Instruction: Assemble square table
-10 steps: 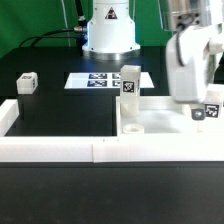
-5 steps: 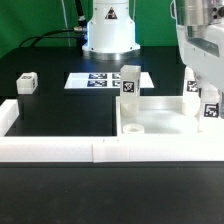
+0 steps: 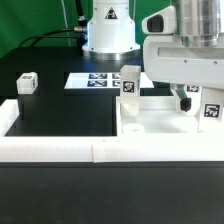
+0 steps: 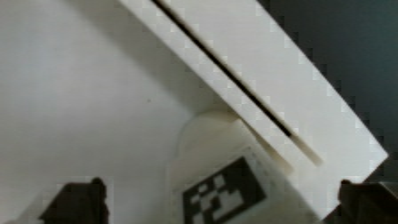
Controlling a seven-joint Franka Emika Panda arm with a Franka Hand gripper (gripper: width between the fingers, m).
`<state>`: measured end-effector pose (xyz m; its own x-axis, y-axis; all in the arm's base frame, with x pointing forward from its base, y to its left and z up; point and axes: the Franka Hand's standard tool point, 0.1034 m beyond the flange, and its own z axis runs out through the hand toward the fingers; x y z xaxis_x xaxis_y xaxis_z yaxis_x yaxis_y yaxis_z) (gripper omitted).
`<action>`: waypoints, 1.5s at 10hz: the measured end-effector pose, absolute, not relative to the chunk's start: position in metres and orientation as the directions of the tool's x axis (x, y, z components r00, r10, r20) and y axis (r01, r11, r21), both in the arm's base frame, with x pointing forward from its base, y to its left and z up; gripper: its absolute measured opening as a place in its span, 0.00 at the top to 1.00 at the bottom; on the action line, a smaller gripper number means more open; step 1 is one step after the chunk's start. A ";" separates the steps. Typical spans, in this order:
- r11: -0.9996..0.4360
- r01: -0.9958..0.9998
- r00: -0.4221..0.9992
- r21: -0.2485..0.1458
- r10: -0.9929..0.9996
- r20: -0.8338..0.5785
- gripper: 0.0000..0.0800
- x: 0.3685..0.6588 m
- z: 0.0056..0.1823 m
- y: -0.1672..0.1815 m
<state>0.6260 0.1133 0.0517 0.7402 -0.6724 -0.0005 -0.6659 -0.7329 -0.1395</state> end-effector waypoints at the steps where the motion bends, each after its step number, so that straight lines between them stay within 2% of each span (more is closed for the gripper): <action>1: -0.726 -0.674 0.733 -0.139 -0.680 -0.002 0.20 0.626 0.052 0.112; 2: -0.725 -0.674 0.732 -0.139 -0.681 -0.002 0.20 0.626 0.052 0.112; 4: -0.648 -0.749 0.656 -0.139 -0.755 -0.017 0.64 0.626 0.051 0.112; 8: -0.335 -0.935 0.344 -0.119 -0.937 -0.066 0.67 0.628 0.052 0.109; 9: -0.245 -0.965 0.253 -0.088 -0.963 -0.088 0.67 0.628 0.051 0.104; 11: 0.083 -0.996 -0.077 -0.033 -0.987 -0.140 0.67 0.628 0.051 0.098; 13: 0.372 -0.928 -0.370 0.020 -0.914 -0.165 0.66 0.626 0.052 0.101; 15: 0.454 -0.891 -0.452 0.023 -0.879 -0.153 0.66 0.626 0.052 0.100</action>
Offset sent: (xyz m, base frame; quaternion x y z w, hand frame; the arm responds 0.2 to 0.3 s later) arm 0.0000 0.0000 0.0000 0.0000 0.0000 0.1296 0.9916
